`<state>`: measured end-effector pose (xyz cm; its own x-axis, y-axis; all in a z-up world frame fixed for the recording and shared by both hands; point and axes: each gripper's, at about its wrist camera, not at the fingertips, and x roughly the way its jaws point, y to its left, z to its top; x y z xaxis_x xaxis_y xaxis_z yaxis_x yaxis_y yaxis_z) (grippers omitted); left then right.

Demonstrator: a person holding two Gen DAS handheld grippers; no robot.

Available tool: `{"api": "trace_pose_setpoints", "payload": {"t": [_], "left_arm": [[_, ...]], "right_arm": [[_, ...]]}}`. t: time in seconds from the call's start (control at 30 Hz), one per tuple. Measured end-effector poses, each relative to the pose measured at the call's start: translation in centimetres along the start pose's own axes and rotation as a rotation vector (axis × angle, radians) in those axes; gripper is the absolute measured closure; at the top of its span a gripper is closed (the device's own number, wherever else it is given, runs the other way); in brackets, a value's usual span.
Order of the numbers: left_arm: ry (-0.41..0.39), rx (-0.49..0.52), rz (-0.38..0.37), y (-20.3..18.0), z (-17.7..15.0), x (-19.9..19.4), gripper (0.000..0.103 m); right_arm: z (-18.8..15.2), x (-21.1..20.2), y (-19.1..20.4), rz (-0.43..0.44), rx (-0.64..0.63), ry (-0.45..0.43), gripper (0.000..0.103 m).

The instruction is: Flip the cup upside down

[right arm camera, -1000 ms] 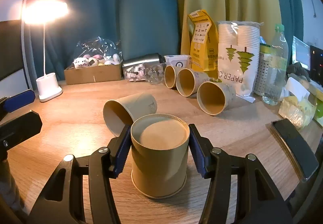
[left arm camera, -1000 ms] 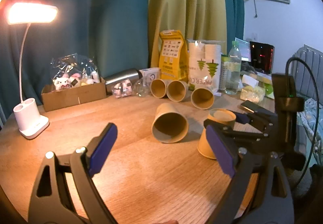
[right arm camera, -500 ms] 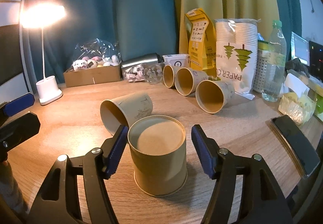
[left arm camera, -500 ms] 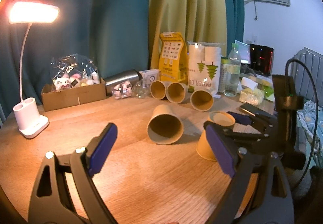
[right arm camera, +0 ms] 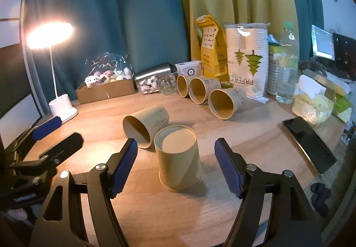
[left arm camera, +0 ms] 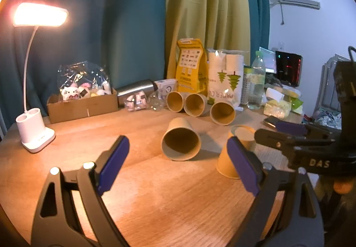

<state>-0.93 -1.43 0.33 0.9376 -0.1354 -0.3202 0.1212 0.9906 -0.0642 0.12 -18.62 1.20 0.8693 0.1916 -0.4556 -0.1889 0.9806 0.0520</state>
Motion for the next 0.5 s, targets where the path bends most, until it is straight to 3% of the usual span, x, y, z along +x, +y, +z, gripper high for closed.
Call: {"api": "trace_pose_setpoints", "payload": {"t": [0.5], "left_arm": [[-0.021,0.017,-0.004,-0.21,-0.02,-0.60,0.012]], "right_arm": [[-1.02,-0.44,0.82,0.011,0.005,0.035,0.028]]}}
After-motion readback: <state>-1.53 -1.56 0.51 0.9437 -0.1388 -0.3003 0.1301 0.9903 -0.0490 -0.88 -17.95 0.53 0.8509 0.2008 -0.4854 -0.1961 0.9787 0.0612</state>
